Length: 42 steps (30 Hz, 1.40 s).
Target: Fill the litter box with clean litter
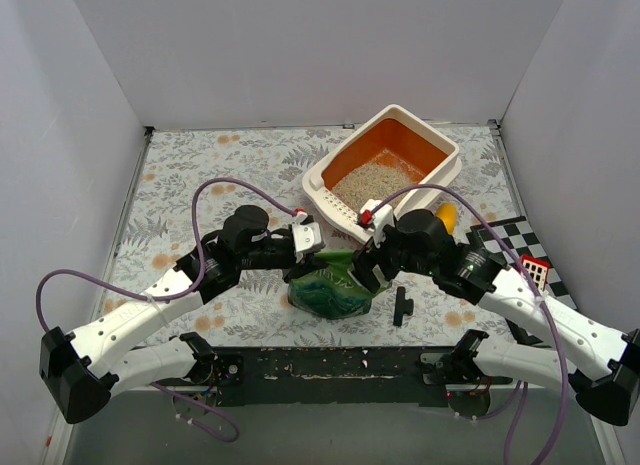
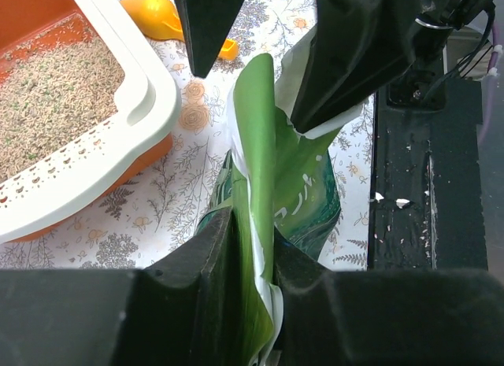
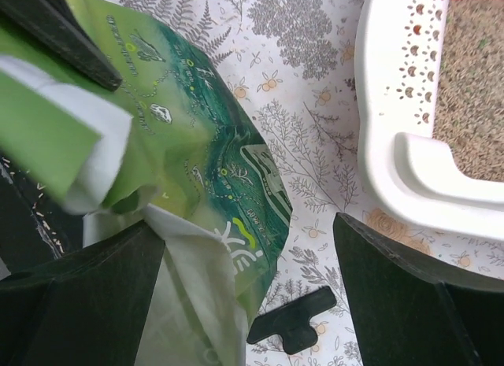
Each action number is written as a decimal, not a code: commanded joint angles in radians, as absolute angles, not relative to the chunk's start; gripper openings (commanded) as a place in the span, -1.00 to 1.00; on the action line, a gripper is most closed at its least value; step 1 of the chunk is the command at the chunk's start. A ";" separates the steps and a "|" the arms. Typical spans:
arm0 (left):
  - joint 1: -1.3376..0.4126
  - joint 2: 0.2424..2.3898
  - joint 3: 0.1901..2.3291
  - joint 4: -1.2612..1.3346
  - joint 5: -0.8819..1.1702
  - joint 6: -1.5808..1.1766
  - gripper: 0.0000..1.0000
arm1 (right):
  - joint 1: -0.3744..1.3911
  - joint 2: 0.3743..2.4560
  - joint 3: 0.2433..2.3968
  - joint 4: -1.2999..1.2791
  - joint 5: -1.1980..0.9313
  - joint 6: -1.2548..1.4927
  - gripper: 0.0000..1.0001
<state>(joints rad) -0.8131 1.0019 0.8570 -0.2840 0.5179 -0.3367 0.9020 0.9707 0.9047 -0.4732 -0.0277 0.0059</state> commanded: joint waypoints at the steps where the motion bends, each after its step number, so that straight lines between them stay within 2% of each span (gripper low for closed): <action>1: -0.810 0.982 0.835 -0.273 0.520 -0.337 -0.65 | 0.916 0.902 0.949 -0.425 -0.012 -0.066 0.89; 8: -0.810 0.977 0.813 -0.272 0.522 -0.342 -0.65 | 0.917 0.897 1.066 -0.561 -0.044 -0.118 0.88; 15: -0.810 0.966 0.804 -0.272 0.526 -0.337 -0.65 | 0.917 0.902 1.117 -0.673 -0.051 -0.123 0.51; 28: -0.810 0.943 0.793 -0.272 0.540 -0.341 -0.66 | 0.917 0.939 1.074 -0.626 -0.060 -0.198 0.71; 42: -0.811 0.936 0.781 -0.272 0.541 -0.333 -0.66 | 0.911 1.009 1.040 -0.603 -0.137 -0.245 0.73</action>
